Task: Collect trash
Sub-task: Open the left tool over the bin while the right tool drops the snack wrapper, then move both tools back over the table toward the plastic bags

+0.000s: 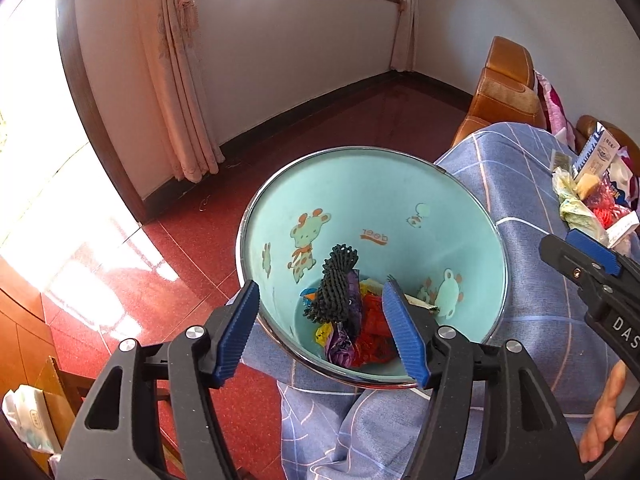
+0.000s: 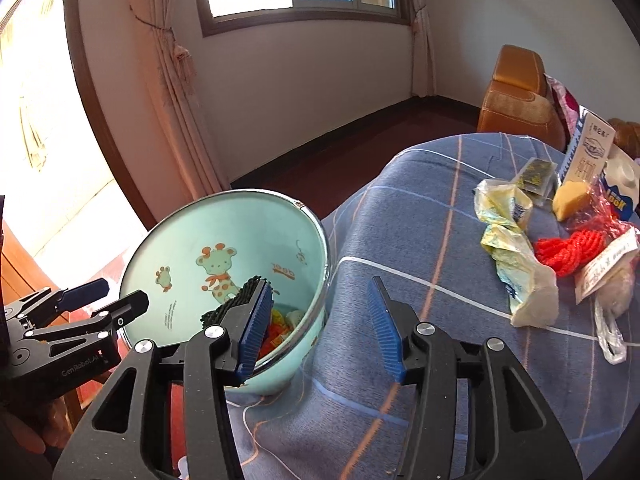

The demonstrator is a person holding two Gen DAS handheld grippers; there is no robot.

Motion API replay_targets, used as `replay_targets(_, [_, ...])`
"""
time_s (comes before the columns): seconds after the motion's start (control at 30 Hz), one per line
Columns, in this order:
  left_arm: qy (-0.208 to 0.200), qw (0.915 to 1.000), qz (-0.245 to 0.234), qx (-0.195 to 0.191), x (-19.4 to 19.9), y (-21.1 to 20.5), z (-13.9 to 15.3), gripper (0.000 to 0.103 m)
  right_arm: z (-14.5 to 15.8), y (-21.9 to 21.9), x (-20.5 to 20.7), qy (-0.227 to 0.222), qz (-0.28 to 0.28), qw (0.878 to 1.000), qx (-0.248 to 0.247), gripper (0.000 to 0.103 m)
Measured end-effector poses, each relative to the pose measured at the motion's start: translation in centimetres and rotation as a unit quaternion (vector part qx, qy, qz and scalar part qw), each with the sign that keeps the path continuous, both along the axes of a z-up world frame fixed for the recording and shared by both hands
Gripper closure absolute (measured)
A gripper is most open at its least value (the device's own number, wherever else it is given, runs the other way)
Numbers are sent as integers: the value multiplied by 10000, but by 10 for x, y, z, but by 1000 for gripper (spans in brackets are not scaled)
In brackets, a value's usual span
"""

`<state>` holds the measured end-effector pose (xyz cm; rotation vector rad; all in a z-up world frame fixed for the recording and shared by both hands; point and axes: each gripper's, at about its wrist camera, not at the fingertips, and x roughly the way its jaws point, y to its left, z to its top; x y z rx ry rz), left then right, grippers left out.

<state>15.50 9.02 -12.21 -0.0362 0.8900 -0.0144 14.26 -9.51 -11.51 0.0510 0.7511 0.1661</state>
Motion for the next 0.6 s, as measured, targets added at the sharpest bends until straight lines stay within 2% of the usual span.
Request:
replay_targets(0.3, [-78, 9996, -283, -39, -10, -37, 9, 33, 8, -70, -26, -100, -882, 9960, 67, 50])
replay_targets(0.6, [-133, 9965, -828, -22, -18, -91, 15, 32, 5, -134, -51, -104, -1609, 9868, 121, 50])
